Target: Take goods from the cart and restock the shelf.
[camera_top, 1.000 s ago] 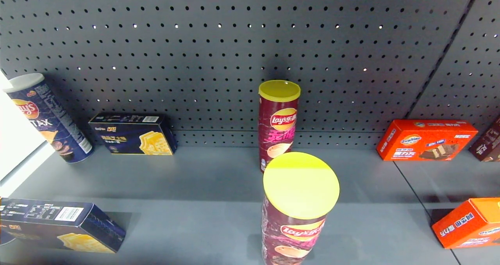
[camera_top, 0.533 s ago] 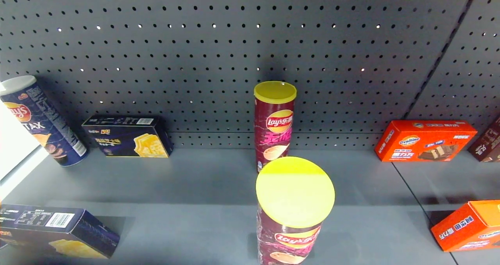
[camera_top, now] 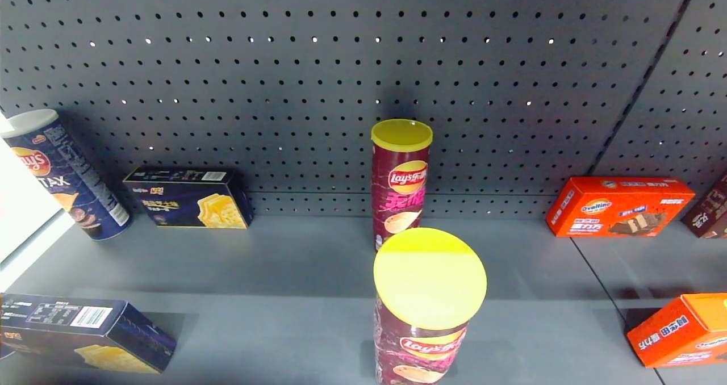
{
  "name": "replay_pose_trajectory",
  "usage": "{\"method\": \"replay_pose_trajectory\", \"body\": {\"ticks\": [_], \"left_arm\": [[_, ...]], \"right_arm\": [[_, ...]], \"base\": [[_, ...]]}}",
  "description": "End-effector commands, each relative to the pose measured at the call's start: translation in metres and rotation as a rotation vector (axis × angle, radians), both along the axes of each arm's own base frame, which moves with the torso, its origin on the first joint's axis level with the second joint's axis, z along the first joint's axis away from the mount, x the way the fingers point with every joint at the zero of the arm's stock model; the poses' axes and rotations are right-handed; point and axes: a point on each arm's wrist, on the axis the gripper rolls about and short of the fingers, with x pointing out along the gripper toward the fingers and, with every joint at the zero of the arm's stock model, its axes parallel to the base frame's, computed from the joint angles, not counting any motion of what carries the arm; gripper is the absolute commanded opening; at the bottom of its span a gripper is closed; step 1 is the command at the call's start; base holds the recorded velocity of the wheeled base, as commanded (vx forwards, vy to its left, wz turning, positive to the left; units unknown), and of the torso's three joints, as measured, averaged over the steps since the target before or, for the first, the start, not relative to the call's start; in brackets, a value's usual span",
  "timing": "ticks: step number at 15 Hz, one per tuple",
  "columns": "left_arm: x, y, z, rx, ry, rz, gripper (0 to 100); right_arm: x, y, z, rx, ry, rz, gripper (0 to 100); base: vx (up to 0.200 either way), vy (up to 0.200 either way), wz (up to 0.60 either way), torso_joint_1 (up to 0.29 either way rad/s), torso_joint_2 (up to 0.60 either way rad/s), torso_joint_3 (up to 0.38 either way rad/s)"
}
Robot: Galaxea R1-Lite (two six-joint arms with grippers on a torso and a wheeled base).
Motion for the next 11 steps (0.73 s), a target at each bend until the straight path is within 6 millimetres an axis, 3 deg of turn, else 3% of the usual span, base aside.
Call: {"method": "replay_pose_trajectory", "body": {"ticks": [1,11], "left_arm": [[0.0001,0.0000,0.0000,0.001,0.001,0.001,100],[0.0001,0.0000,0.0000,0.001,0.001,0.000,100]], "right_arm": [[0.0001,0.0000,0.0000,0.000,0.001,0.000,100],[0.0001,0.0000,0.0000,0.002,0.001,0.002,100]], "base": [[0.000,0.000,0.00,0.000,0.00,0.000],[0.000,0.000,0.00,0.000,0.00,0.000]]}}
